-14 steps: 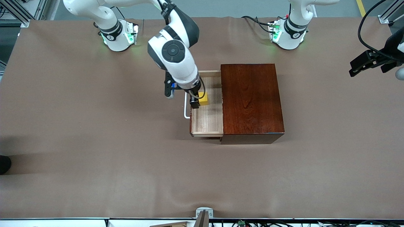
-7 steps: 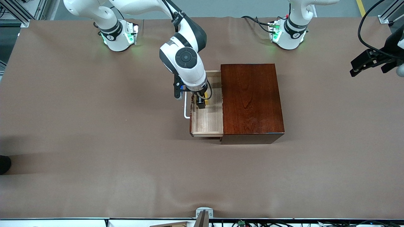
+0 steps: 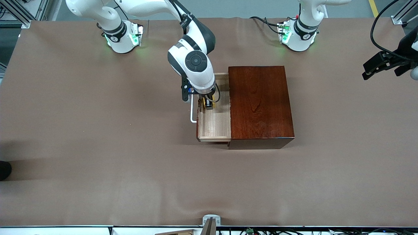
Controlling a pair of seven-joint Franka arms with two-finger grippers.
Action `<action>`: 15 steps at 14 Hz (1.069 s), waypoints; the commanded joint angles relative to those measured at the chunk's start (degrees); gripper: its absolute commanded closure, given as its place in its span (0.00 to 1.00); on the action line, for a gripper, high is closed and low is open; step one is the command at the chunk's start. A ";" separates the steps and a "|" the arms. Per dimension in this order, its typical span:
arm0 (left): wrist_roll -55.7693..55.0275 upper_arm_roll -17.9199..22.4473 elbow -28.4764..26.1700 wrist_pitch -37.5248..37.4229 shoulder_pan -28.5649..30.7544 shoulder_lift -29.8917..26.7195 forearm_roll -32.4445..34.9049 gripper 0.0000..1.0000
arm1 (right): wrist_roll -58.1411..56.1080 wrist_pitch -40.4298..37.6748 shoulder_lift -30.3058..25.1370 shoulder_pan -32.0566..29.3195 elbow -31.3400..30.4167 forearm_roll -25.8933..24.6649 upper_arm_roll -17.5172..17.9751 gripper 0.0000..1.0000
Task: Open drawer, take yellow block, close drawer
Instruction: 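Lower the right gripper into the drawer and grasp the yellow cube, then lift the yellow cube out of the drawer with the right gripper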
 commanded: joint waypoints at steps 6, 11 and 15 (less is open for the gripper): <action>1.51 -0.56 -2.44 0.59 0.80 -1.32 -0.41 0.00 | -1.32 -13.22 -0.71 -5.00 11.32 0.51 -0.59 1.00; 1.16 -0.47 -2.18 1.64 0.72 -0.88 -0.50 0.00 | -8.68 -16.91 -2.11 -10.80 14.05 0.51 -0.50 1.00; 1.51 -0.64 -2.00 2.62 0.71 -0.70 -0.50 0.00 | -22.91 -23.95 -4.92 -16.51 13.44 0.51 -0.59 1.00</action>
